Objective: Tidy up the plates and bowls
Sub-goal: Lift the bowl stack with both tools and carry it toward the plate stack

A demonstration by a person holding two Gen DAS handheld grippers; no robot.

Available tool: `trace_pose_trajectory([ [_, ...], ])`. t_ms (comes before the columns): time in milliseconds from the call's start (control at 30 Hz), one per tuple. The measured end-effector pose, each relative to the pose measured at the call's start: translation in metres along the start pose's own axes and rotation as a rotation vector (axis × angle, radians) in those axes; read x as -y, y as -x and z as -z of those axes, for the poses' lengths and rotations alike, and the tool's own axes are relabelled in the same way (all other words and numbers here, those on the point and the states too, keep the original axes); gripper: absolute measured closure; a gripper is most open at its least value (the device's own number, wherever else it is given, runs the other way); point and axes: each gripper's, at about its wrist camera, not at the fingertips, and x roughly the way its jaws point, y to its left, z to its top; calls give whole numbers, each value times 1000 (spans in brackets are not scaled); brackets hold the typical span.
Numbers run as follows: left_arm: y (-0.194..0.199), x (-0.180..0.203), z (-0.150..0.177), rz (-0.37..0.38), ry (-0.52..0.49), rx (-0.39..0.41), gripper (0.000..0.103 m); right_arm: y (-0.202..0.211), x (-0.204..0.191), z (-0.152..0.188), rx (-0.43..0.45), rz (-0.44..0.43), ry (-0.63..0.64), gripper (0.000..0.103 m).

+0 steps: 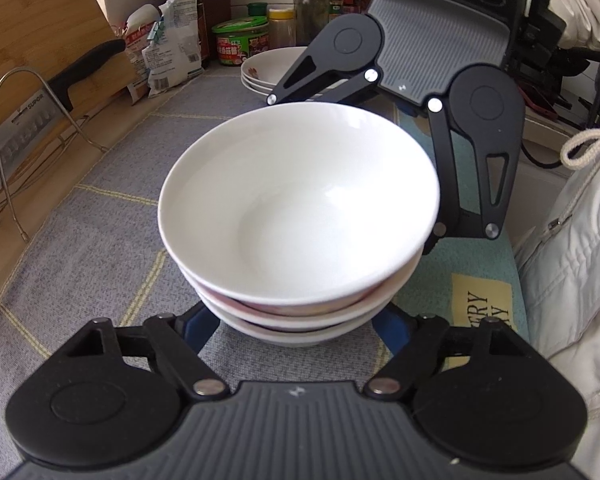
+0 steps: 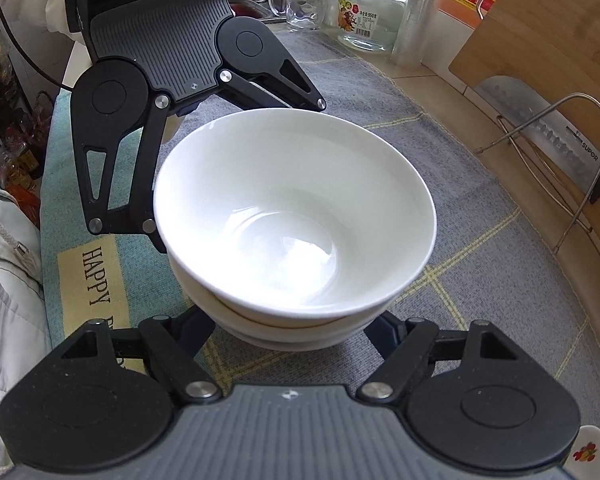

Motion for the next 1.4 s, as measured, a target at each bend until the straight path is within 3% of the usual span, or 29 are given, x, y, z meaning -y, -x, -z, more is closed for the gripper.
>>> trace_pose_trajectory([
  [767,1,9,-25,-36,22,-22,21,22,4,2,15,-15,6,20],
  [1400,-27,19,-68,-85,38,-5,21,62,35,33,24,-15,55,20],
])
